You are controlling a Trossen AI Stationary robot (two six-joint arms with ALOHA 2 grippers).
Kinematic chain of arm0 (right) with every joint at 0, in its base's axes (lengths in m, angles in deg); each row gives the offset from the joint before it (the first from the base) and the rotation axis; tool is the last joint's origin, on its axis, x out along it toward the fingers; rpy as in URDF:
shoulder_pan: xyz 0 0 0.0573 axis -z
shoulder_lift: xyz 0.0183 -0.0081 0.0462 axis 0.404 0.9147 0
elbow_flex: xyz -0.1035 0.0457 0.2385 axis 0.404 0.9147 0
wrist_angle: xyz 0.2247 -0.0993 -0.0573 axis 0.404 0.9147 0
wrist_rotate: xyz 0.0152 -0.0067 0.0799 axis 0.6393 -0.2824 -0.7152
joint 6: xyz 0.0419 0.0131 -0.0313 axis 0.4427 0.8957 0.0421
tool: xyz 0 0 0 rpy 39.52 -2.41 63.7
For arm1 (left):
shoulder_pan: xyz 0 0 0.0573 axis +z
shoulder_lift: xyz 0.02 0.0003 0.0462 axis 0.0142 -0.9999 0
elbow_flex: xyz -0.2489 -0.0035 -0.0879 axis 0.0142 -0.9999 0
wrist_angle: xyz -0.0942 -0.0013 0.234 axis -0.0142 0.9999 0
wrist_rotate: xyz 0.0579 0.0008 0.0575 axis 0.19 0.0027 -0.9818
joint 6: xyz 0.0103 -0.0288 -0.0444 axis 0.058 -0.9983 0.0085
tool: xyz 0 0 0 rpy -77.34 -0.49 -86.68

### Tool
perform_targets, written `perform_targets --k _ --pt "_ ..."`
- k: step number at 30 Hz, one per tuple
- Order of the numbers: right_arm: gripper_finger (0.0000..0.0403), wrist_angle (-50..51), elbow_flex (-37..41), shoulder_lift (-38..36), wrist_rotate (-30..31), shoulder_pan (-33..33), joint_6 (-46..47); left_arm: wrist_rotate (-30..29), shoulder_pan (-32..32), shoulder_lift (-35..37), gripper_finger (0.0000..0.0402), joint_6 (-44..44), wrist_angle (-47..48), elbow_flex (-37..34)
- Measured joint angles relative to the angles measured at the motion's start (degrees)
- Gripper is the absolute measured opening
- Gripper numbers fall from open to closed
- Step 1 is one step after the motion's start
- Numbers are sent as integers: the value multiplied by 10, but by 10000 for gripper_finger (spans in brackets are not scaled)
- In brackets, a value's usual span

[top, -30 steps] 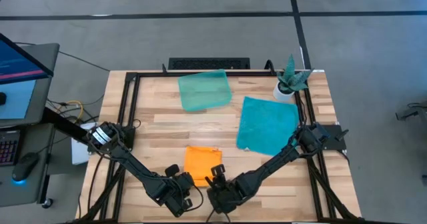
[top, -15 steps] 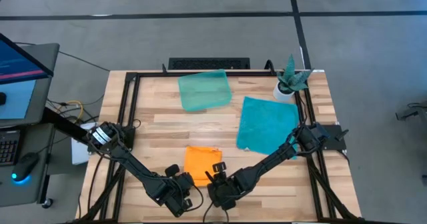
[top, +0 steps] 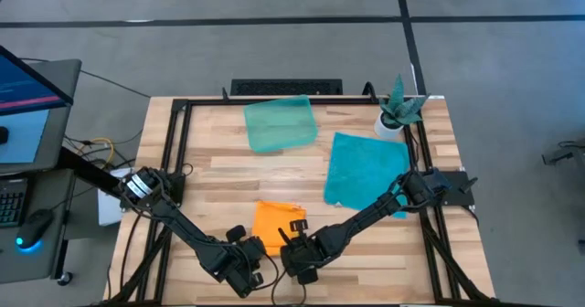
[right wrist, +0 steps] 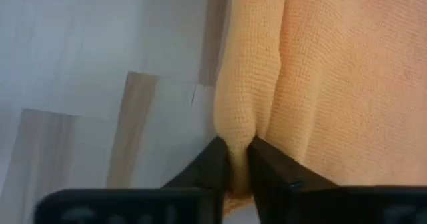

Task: Roll microfiber towels into tight, uniform cylinder then place into a basket
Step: Roll the yellow microfiber towel

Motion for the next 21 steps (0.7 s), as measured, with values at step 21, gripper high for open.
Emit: perform_targets --k 21 --pt "10 7 -5 -4 -6 -2 4 -40 -3 -1 184 98 7 5"
